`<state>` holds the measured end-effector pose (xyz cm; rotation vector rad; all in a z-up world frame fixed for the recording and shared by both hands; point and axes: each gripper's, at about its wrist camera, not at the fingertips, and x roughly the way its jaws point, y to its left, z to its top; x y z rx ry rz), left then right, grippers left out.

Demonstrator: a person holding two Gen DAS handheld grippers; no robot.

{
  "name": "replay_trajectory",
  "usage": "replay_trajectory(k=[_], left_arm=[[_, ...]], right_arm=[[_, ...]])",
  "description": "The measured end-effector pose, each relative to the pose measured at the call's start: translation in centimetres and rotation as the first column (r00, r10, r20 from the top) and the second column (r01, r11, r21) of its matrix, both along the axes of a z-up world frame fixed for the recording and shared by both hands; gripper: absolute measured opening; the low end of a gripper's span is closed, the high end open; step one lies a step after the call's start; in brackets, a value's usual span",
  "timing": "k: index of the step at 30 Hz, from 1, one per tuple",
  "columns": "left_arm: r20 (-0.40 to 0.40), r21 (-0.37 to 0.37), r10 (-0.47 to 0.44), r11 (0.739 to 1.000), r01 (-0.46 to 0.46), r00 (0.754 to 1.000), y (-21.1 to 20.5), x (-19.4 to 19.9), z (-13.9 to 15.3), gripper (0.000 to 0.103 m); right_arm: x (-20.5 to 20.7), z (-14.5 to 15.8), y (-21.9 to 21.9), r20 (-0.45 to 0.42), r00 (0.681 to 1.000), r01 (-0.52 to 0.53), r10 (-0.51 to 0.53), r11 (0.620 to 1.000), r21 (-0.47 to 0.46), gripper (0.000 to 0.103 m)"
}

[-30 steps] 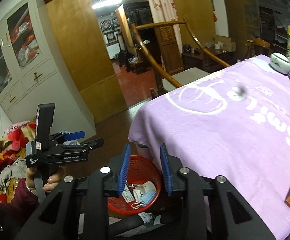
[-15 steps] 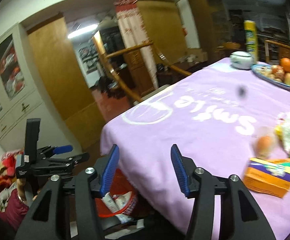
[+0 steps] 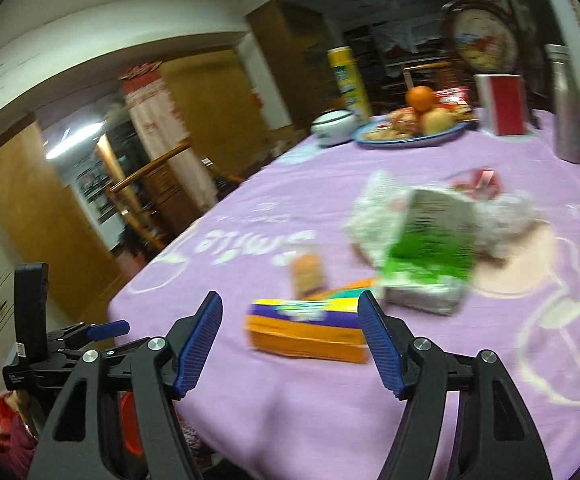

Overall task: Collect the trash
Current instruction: 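Move both grippers back over the remaining trash on the table, then grasp the yellow-purple striped box with the left gripper and lift it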

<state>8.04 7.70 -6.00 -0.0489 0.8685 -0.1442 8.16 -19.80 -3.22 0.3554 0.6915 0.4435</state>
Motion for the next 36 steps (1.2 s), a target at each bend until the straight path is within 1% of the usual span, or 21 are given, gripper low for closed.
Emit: replay_trajectory(k=[3,8,10,11,13,14,16,17,20,21,22,24,25,28,31,32,33,34,35,36], left_arm=[[-0.019,-0.019,-0.055,0.998,0.055,0.998,-3.0,1.8,-0.1,0.091],[-0.024,-0.04,-0.146,0.989,0.145,0.989,-7.6,3.5,0.2,0.091],[0.002,-0.005,-0.172,0.985,0.172,0.985,-9.8,3.8,0.6,0.093],[0.02,0.022,-0.18,0.983,0.18,0.983,-10.7,3.9,0.7,0.096],[0.056,0.081,-0.203,0.977,0.198,0.978,-12.4,4.1,0.9,0.096],[0.063,0.104,-0.217,0.972,0.21,0.974,-13.2,4.4,0.8,0.096],[0.047,0.113,-0.223,0.97,0.216,0.974,-13.8,5.2,0.3,0.096],[0.036,0.105,-0.225,0.97,0.22,0.974,-13.8,5.5,0.1,0.096],[-0.024,0.047,-0.231,0.971,0.232,0.973,-13.8,6.9,-0.9,0.096],[-0.059,-0.005,-0.24,0.971,0.24,0.969,-13.6,7.4,-1.3,0.096],[-0.077,-0.042,-0.249,0.968,0.246,0.965,-13.4,7.4,-1.5,0.096],[-0.11,-0.125,-0.284,0.955,0.27,0.952,-13.6,7.3,-1.8,0.096],[-0.117,-0.142,-0.303,0.948,0.286,0.946,-13.9,7.1,-1.8,0.096],[-0.111,-0.15,-0.362,0.927,0.345,0.926,-15.1,5.9,-1.6,0.096],[-0.107,-0.178,-0.421,0.899,0.399,0.901,-15.7,4.9,-1.4,0.096],[-0.102,-0.18,-0.432,0.894,0.411,0.896,-15.8,4.6,-1.3,0.096],[-0.091,-0.164,-0.432,0.895,0.414,0.897,-15.9,4.4,-1.1,0.096],[-0.078,-0.138,-0.417,0.904,0.405,0.905,-15.8,4.4,-1.0,0.096],[-0.055,-0.087,-0.385,0.921,0.38,0.921,-15.6,4.4,-0.8,0.096],[-0.043,-0.055,-0.367,0.929,0.365,0.929,-15.4,4.5,-0.8,0.096]], right_arm=[[0.3,-0.7,-2.2,0.005,0.997,0.078,-0.078,0.997,-0.024,0.075],[0.6,-1.8,-5.2,0.004,0.984,0.179,-0.179,0.983,-0.049,0.076],[0.8,-2.1,-6.4,0.0,0.978,0.208,-0.208,0.977,-0.041,0.076],[0.9,-2.3,-7.0,-0.003,0.975,0.22,-0.22,0.975,-0.032,0.077],[0.9,-2.4,-7.7,-0.005,0.974,0.227,-0.227,0.974,-0.022,0.077],[0.9,-2.5,-7.9,-0.007,0.974,0.227,-0.228,0.974,-0.02,0.078],[0.9,-2.7,-8.0,-0.009,0.974,0.224,-0.225,0.974,-0.023,0.08],[1.0,-2.9,-8.1,-0.009,0.975,0.221,-0.221,0.975,-0.024,0.08],[0.8,-2.9,-7.7,-0.012,0.977,0.214,-0.214,0.977,-0.026,0.08],[0.7,-2.9,-7.8,-0.012,0.977,0.215,-0.215,0.976,-0.026,0.08],[0.7,-2.9,-7.8,-0.014,0.976,0.217,-0.218,0.976,-0.025,0.08],[0.7,-3.0,-8.0,-0.018,0.975,0.223,-0.223,0.975,-0.02,0.08],[0.8,-3.1,-8.2,-0.021,0.974,0.226,-0.227,0.974,-0.016,0.08],[0.7,-3.2,-8.5,-0.028,0.973,0.228,-0.228,0.974,-0.006,0.08],[0.5,-3.3,-8.8,-0.026,0.972,0.235,-0.235,0.972,-0.007,0.081],[0.4,-3.3,-8.9,-0.027,0.971,0.237,-0.237,0.972,-0.006,0.081],[0.4,-3.4,-9.0,-0.029,0.971,0.239,-0.239,0.971,-0.003,0.081],[0.3,-3.4,-9.1,-0.031,0.97,0.243,-0.242,0.97,-0.001,0.081],[0.3,-3.5,-9.2,-0.033,0.969,0.245,-0.244,0.97,0.002,0.081],[0.3,-3.5,-9.3,-0.036,0.969,0.245,-0.245,0.969,0.005,0.081]])
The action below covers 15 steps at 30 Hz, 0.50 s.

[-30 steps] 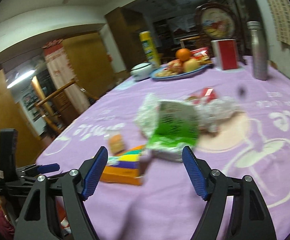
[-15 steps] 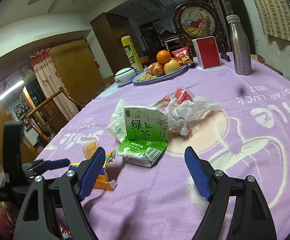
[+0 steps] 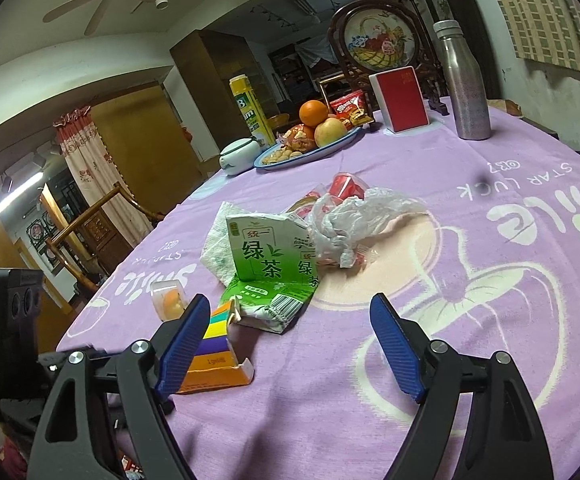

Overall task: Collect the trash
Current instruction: 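Grasp the yellow-purple striped box with the left gripper and lift it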

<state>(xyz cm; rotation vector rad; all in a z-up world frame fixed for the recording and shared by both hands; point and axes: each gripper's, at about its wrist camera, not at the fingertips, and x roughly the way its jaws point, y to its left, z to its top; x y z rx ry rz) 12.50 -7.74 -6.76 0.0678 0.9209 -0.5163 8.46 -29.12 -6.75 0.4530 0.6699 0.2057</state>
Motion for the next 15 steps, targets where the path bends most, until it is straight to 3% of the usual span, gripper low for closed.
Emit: replay_trajectory(k=[3,9,13,15], left_arm=[[0.034,0.027,0.023,0.999,-0.024,0.999,0.3,0.4,0.0,0.096],[0.103,0.099,-0.077,0.993,0.067,0.992,-1.8,1.4,0.0,0.096],[0.05,0.141,-0.193,0.973,0.185,0.98,-4.1,1.8,-1.2,0.096],[0.043,0.178,-0.18,0.969,0.17,0.983,-4.9,2.0,-2.0,0.092]], right_arm=[[0.0,-0.2,-0.1,-0.005,1.0,-0.003,0.003,1.0,0.009,0.081],[0.0,-0.3,0.0,-0.012,1.0,-0.015,0.016,1.0,0.011,0.081],[-0.1,-0.2,0.0,-0.009,1.0,-0.009,0.009,1.0,0.008,0.081],[-0.1,-0.2,-0.2,-0.009,1.0,-0.006,0.006,1.0,0.01,0.081]])
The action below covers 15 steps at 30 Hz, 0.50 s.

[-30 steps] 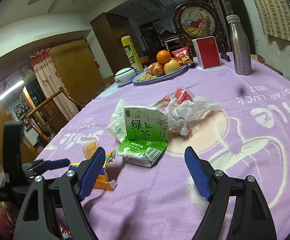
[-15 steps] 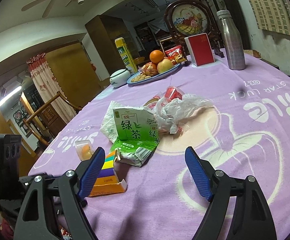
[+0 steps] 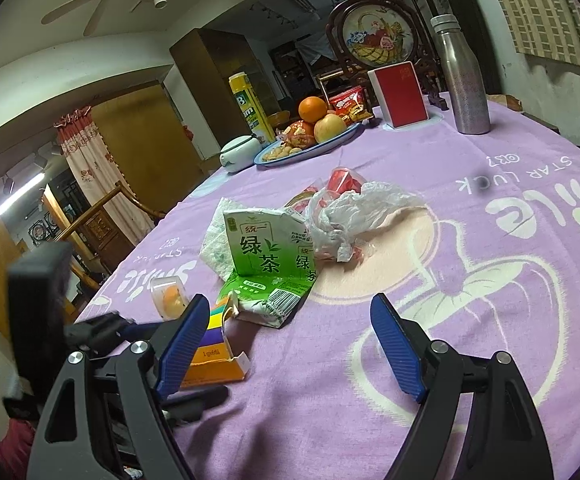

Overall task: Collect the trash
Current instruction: 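Grasp the yellow-purple striped box with the left gripper and lift it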

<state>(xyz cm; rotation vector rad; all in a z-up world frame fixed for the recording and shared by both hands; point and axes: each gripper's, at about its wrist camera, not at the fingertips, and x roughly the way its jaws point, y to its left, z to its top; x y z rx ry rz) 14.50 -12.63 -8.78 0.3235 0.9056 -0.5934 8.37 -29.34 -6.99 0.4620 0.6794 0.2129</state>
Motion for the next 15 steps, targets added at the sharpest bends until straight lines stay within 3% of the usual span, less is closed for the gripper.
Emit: replay_trajectory(k=[2,5,9,11,15], left_arm=[[0.014,0.01,0.011,1.0,-0.011,1.0,-0.2,-0.2,-0.2,0.076],[-0.002,-0.063,0.02,0.998,-0.02,1.0,0.3,-0.3,0.3,0.061],[0.03,-0.061,0.031,0.998,-0.029,0.999,0.3,-1.0,0.2,0.061],[0.043,-0.053,0.028,0.998,-0.025,0.999,0.3,-1.3,0.1,0.067],[0.019,-0.049,0.058,0.997,-0.057,0.998,0.5,-0.6,-0.7,0.071]], right_arm=[[0.0,0.0,-0.2,0.0,1.0,0.005,-0.005,1.0,-0.002,0.081],[-0.1,-0.1,-0.4,-0.002,1.0,0.013,-0.013,1.0,-0.004,0.081],[-0.1,-0.2,-0.5,-0.007,1.0,0.016,-0.016,1.0,0.0,0.081],[0.0,-0.2,-0.4,-0.009,1.0,0.015,-0.015,1.0,-0.006,0.081],[0.2,-0.3,0.0,-0.015,1.0,0.006,-0.006,1.0,-0.012,0.081]])
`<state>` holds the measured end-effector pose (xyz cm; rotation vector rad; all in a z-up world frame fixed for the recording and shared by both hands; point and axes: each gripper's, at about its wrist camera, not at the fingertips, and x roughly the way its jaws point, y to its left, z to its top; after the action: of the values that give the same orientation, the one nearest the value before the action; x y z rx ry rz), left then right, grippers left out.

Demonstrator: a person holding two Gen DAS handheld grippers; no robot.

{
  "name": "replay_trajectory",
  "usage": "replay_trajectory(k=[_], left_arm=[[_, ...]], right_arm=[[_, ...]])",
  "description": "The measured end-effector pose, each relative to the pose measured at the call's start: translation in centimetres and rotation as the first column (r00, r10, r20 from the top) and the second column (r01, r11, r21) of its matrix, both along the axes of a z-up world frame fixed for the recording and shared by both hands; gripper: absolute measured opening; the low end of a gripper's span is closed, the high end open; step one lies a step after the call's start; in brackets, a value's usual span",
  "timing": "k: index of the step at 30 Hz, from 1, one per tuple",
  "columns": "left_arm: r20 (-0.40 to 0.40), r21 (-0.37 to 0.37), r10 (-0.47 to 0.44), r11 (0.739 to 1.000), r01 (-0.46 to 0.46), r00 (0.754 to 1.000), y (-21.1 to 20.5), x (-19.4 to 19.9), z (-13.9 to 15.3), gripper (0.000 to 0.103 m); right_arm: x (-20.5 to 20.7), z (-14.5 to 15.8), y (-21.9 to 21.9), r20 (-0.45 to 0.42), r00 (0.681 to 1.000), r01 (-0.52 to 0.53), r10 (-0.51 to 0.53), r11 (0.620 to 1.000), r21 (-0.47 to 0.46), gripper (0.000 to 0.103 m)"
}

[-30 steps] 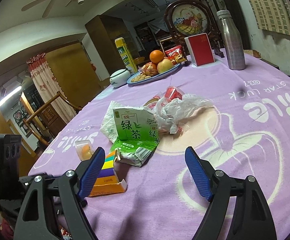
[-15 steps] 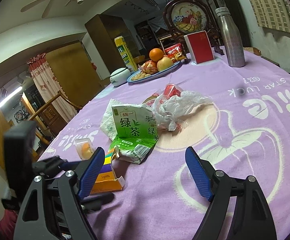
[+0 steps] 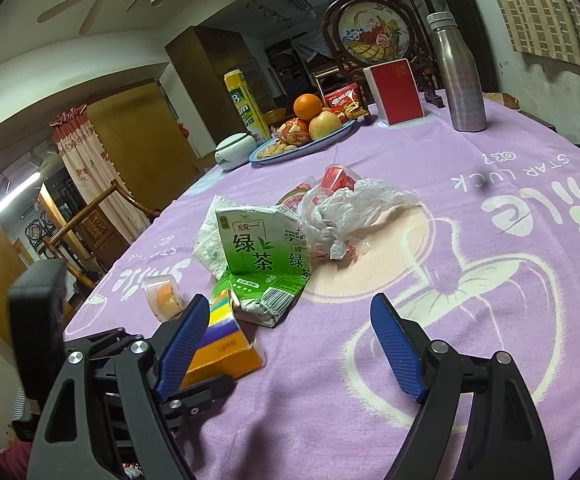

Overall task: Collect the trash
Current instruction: 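Grasp the yellow-purple striped box with the left gripper and lift it, then grasp the clear jelly cup with the right gripper while the left holds the box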

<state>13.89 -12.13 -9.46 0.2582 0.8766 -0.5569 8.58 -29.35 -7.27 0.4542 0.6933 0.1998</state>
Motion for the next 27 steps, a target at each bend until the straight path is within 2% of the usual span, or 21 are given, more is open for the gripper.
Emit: replay_trajectory(k=[1,2,4,10,14,18,20,27], left_arm=[[-0.001,-0.005,0.004,1.0,-0.004,1.0,0.1,0.0,0.1,0.068],[-0.001,-0.013,0.006,1.0,-0.006,1.0,0.2,0.0,0.1,0.06],[-0.014,-0.059,0.001,0.998,-0.001,1.0,0.8,0.0,0.5,0.055],[-0.003,-0.21,0.067,0.975,-0.066,0.998,5.5,-0.7,3.4,0.055],[0.048,-0.237,0.161,0.961,-0.145,0.986,9.6,-1.6,4.9,0.055],[0.049,-0.269,0.283,0.927,-0.261,0.958,14.7,-1.9,5.3,0.055],[0.04,-0.289,0.332,0.907,-0.307,0.943,17.1,-2.0,5.2,0.055],[0.021,-0.331,0.404,0.866,-0.375,0.915,22.4,-2.8,4.5,0.055]], right_arm=[[0.0,0.0,0.1,0.0,1.0,0.0,0.0,1.0,-0.004,0.081],[0.1,0.1,0.2,-0.001,1.0,0.001,-0.001,1.0,-0.01,0.081],[0.1,0.2,0.4,-0.001,1.0,0.006,-0.006,1.0,-0.027,0.081],[0.4,0.7,1.4,-0.004,1.0,-0.01,0.009,0.999,-0.044,0.081],[1.0,0.6,3.2,-0.022,0.998,-0.066,0.065,0.997,-0.034,0.081],[1.6,1.0,6.6,-0.024,0.991,-0.13,0.129,0.989,-0.064,0.081],[1.9,1.2,8.2,-0.024,0.987,-0.159,0.158,0.984,-0.086,0.077],[3.6,2.1,14.5,-0.039,0.967,-0.256,0.253,0.955,-0.153,0.075]])
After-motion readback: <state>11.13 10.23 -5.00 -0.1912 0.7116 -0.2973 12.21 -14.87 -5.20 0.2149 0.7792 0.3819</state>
